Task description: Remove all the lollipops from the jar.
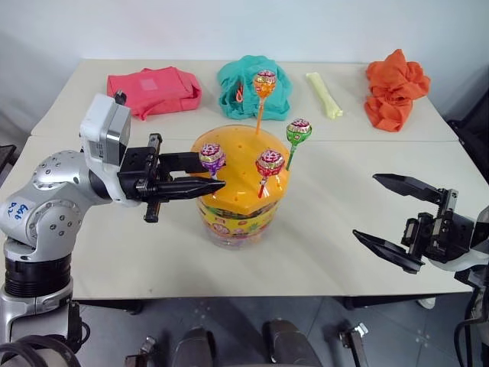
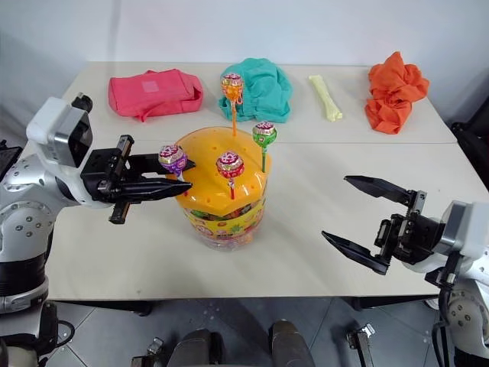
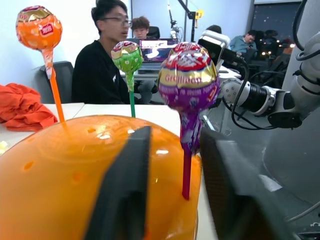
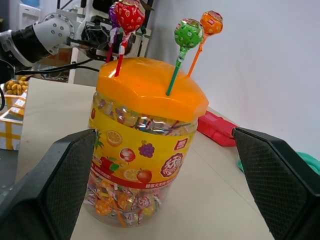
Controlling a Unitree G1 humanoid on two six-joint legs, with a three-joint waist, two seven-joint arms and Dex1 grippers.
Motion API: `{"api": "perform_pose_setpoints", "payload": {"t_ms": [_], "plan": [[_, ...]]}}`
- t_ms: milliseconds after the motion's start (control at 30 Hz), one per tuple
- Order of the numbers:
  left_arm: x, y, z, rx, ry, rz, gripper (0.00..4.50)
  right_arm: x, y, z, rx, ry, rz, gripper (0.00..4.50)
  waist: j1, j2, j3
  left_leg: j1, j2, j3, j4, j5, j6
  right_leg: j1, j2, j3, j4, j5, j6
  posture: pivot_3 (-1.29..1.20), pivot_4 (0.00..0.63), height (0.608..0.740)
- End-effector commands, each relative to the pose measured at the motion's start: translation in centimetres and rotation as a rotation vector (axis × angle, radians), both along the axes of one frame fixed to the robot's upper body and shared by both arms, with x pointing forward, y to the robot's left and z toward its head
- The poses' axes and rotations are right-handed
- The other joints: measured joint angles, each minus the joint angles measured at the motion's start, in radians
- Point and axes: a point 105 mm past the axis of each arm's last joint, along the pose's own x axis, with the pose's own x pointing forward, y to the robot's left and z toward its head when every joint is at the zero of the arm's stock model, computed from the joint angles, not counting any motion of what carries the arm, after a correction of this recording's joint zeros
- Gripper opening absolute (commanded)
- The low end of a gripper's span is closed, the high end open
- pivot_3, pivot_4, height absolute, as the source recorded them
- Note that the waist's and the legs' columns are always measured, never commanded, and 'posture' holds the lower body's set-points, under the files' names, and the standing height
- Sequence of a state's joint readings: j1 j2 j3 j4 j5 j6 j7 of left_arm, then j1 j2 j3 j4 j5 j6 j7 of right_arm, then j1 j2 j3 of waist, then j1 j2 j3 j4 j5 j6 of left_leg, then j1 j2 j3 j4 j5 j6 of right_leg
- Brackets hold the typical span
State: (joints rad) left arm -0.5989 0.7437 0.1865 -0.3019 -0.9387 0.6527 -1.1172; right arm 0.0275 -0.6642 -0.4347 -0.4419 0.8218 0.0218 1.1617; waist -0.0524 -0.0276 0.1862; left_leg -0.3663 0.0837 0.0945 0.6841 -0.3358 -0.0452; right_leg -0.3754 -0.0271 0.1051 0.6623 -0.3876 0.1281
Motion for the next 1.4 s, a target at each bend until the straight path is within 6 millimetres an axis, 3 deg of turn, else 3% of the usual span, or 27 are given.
{"api": "perform_pose_setpoints", "payload": {"t_ms": [33, 133, 267, 367, 467, 500, 567, 700, 767, 933, 1100, 1167, 1267, 1400], "plan": [[-0.5, 0.1, 1.4, -0.058, -0.01, -0.035, 0.15, -0.9, 0.8, 0.8, 0.023, -0.043, 0.033, 4.5, -0.001, 0.0, 0.0, 0.0, 0.0, 0.0, 0.0, 0.0, 0.0, 0.0, 0.0, 0.0, 0.0, 0.0, 0.0, 0.0, 0.15, 0.74], [-0.1, 1.2, 2.7, -0.167, 0.077, -0.044, 0.07, -1.6, 2.3, 1.4, 0.051, -0.047, 0.103, 4.5, -0.001, 0.0, 0.0, 0.0, 0.0, 0.0, 0.0, 0.0, 0.0, 0.0, 0.0, 0.0, 0.001, 0.0, 0.0, 0.0, 0.15, 0.74], [1.8, 5.2, 4.8, -0.395, 0.196, 0.047, 0.07, -2.3, 3.9, 2.4, 0.07, -0.072, 0.194, 4.5, -0.006, 0.0, 0.0, 0.001, 0.002, -0.001, 0.0, 0.0, 0.0, 0.0, 0.0, 0.0, 0.002, 0.0, 0.0, 0.0, 0.15, 0.74], [3.2, 8.2, 5.0, -0.497, 0.233, 0.179, 0.07, -2.4, 4.4, 2.8, 0.068, -0.091, 0.224, 4.5, -0.005, 0.0, 0.0, 0.0, 0.004, -0.002, 0.0, 0.0, 0.0, 0.0, -0.002, -0.002, 0.002, 0.0, 0.0, 0.0, 0.15, 0.74], [5.7, 15.2, 0.9, -0.452, 0.344, 0.594, 0.07, -2.8, 4.9, 2.3, -0.025, -0.108, 0.29, 4.5, -0.012, 0.0, 0.0, 0.001, 0.003, -0.002, 0.0, 0.0, 0.0, -0.001, -0.002, -0.002, 0.002, 0.0, 0.0, 0.0, 0.15, 0.74], [5.8, 16.1, 0.0, -0.416, 0.361, 0.649, 0.07, -2.9, 4.9, 2.1, -0.046, -0.103, 0.301, 4.5, -0.017, 0.0, 0.0, 0.002, 0.001, -0.002, -0.001, 0.0, 0.0, -0.001, -0.001, -0.001, 0.002, 0.0, 0.0, 0.0, 0.15, 0.74], [5.7, 19.6, -4.9, -0.234, 0.473, 0.892, 0.07, -2.6, 4.1, 1.1, -0.104, -0.048, 0.305, 4.5, -0.023, 0.0, 0.0, 0.003, 0.001, -0.002, -0.003, 0.0, 0.0, -0.001, -0.001, -0.002, 0.002, 0.0, 0.0, 0.0, 0.15, 0.74], [4.0, 23.5, -11.1, 0.025, 0.615, 1.138, 0.07, -2.3, 2.8, -0.5, -0.206, 0.02, 0.306, 4.5, -0.015, -0.003, 0.001, 0.001, 0.002, -0.001, -0.002, 0.0, 0.0, -0.001, -0.004, -0.003, 0.0, 0.0, 0.0, 0.0, 0.15, 0.74], [3.2, 23.9, -13.0, 0.116, 0.645, 1.187, 0.07, -2.0, 2.2, -1.1, -0.224, 0.051, 0.292, 4.5, -0.003, -0.003, 0.001, 0.001, 0.001, -0.001, -0.001, -0.001, 0.001, -0.001, -0.004, -0.004, 0.0, 0.0, 0.0, 0.0, 0.15, 0.74], [2.5, 22.5, -14.6, 0.134, 0.721, 1.149, 0.07, -1.6, 1.6, -1.6, -0.233, 0.075, 0.273, 4.5, 0.018, -0.003, 0.001, 0.001, 0.001, 0.0, 0.0, -0.001, 0.001, 0.0, -0.006, -0.005, 0.0, 0.0, 0.0, 0.0, 0.15, 0.74], [1.8, 22.6, -15.6, 0.162, 0.757, 1.162, 1.31, -1.3, 1.4, -1.5, -0.213, 0.076, 0.255, 4.5, 0.016, -0.003, 0.0, 0.001, 0.0, 0.0, -0.001, -0.001, 0.001, -0.001, -0.004, -0.004, 0.0, 0.0, 0.0, 0.0, 0.15, 0.74], [1.3, 23.2, -15.1, 0.189, 0.695, 1.162, 1.94, -1.1, 1.2, -1.1, -0.183, 0.076, 0.235, 4.5, 0.013, -0.003, 0.001, 0.001, 0.0, 0.0, -0.001, -0.001, 0.001, -0.001, -0.004, -0.005, 0.001, 0.0, 0.0, 0.0, 0.15, 0.74], [1.1, 24.6, -12.8, 0.158, 0.558, 1.172, 2.76, -0.9, 1.0, -0.6, -0.146, 0.073, 0.205, 4.5, 0.009, -0.003, 0.001, 0.001, 0.0, 0.0, -0.001, -0.001, 0.001, -0.001, -0.004, -0.005, 0.0, 0.0, -0.001, 0.0, 0.15, 0.74], [0.0, 22.5, -8.2, 0.057, 0.323, 0.936, 2.76, -0.6, 0.4, 0.2, -0.099, 0.07, 0.148, 4.5, 0.009, -0.003, 0.001, 0.0, 0.0, 0.001, -0.001, -0.001, 0.001, -0.001, -0.004, -0.005, 0.0, 0.0, -0.001, 0.0, 0.15, 0.74]]}}
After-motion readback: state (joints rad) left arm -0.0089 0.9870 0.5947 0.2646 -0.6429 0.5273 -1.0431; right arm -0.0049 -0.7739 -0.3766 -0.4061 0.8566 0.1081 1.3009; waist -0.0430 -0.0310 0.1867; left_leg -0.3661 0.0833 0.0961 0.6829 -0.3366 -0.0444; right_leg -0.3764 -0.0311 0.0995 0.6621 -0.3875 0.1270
